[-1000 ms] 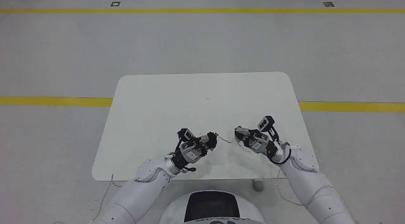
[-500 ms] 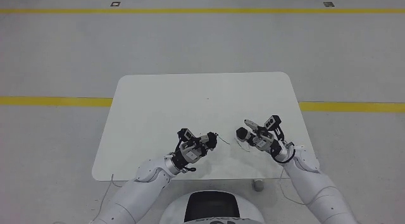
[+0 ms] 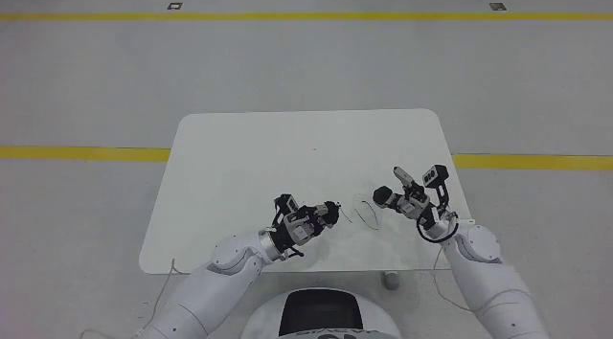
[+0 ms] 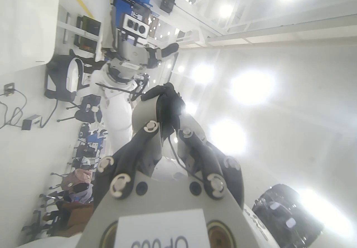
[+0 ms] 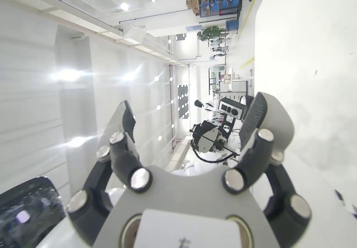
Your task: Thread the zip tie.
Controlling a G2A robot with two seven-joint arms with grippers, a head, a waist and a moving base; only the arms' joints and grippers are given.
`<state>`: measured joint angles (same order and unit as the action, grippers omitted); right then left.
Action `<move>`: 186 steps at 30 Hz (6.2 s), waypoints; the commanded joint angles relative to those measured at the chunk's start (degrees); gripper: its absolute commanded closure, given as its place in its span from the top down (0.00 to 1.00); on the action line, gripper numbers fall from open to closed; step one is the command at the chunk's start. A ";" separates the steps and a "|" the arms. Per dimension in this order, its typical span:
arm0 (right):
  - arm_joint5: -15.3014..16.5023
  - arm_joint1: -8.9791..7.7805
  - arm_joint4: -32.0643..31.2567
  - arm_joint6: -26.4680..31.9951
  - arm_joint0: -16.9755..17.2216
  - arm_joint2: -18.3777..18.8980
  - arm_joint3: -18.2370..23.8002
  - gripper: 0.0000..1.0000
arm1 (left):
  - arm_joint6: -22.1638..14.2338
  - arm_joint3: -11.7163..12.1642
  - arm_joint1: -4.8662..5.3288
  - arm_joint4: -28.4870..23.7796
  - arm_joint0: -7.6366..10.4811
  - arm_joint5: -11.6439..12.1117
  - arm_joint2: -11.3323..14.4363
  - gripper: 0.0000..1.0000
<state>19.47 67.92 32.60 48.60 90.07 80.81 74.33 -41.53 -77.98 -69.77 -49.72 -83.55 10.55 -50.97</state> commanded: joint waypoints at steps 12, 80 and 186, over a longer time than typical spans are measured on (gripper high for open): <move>0.01 0.33 -4.22 -2.15 2.33 2.69 3.24 1.00 | 3.89 -0.30 -0.21 1.48 0.53 -1.42 0.86 0.00; 0.01 0.93 -21.31 -4.94 2.24 -0.45 8.40 0.76 | 22.64 -1.24 -5.09 -34.03 6.66 -20.39 3.21 0.00; 0.01 0.91 -28.19 -4.62 2.81 3.73 7.17 1.00 | 17.22 5.79 -8.52 -40.24 7.38 -24.00 0.81 0.00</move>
<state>19.48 68.90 4.28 44.03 92.92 84.13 81.62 -24.30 -72.19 -78.29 -89.95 -76.16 -13.45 -50.16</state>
